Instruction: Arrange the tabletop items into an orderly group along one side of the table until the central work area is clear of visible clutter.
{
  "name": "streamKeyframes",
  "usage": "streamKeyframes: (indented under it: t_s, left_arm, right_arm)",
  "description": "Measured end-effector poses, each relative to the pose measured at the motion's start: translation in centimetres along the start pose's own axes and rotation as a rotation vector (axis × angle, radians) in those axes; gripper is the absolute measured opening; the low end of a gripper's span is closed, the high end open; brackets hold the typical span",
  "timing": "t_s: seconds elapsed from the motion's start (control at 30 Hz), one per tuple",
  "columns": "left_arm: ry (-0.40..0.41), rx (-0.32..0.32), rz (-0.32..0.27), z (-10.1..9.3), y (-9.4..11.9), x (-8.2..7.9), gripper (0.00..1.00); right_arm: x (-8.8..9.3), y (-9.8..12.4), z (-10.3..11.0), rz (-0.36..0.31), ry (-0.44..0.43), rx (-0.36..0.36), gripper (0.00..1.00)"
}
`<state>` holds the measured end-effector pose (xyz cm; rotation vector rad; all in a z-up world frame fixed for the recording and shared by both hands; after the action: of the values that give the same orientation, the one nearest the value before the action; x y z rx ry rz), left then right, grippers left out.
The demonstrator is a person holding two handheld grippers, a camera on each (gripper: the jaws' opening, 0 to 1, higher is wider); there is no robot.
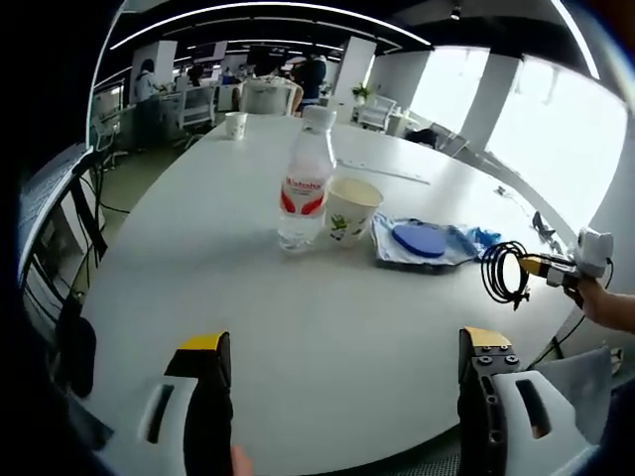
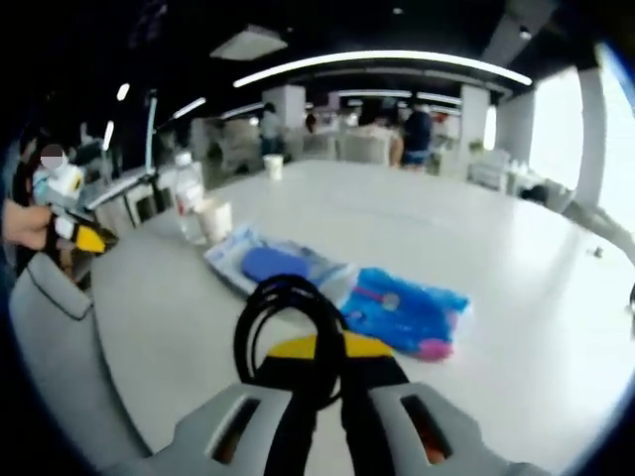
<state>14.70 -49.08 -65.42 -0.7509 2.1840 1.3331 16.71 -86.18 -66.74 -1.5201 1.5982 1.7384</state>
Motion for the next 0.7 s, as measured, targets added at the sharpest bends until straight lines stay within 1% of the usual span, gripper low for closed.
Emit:
streamKeyframes:
  t_s: [0.27, 0.37, 0.43, 0.5, 0.6, 0.7]
  left_arm:
    - [-0.004, -0.012, 0.005, 0.5, 0.5, 0.2, 0.95]
    - [-0.006, -0.019, 0.003, 0.7, 0.7, 0.2, 0.95]
    - [-0.006, -0.021, 0.002, 0.8, 0.7, 0.1, 0.95]
    - [-0.006, -0.023, 0.002, 0.8, 0.8, 0.1, 0.95]
    - [-0.010, -0.026, 0.004, 0.9, 0.8, 0.1, 0.95]
    - [-0.011, -0.028, 0.002, 0.8, 0.8, 0.1, 0.95]
  right_arm:
    - [1.6, -0.1, -1.2, 0.035, -0.017, 0.010, 0.03]
    - [2.3, -0.3, -1.7, 0.046, -0.042, 0.005, 0.03]
    - [2.4, -0.5, -1.7, 0.050, -0.047, 0.001, 0.03]
    - [3.0, -0.9, -1.8, 0.064, -0.053, -0.010, 0.03]
    - [3.1, -1.1, -1.9, 0.075, -0.063, -0.008, 0.03]
    - [3.1, -1.2, -1.7, 0.084, -0.053, -0.012, 0.03]
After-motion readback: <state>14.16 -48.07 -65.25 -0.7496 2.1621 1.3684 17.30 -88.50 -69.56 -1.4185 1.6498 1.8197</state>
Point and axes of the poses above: the point that each gripper's makers call its tool centre point, and the gripper's own axes: y roughly backward along the fingers, z roughly to its left, x roughly out of its underside, the point moved 1 cm from there along y, roughly backward along the fingers, and after that the axes turned 14 degrees about y, right-handed, at the moved point
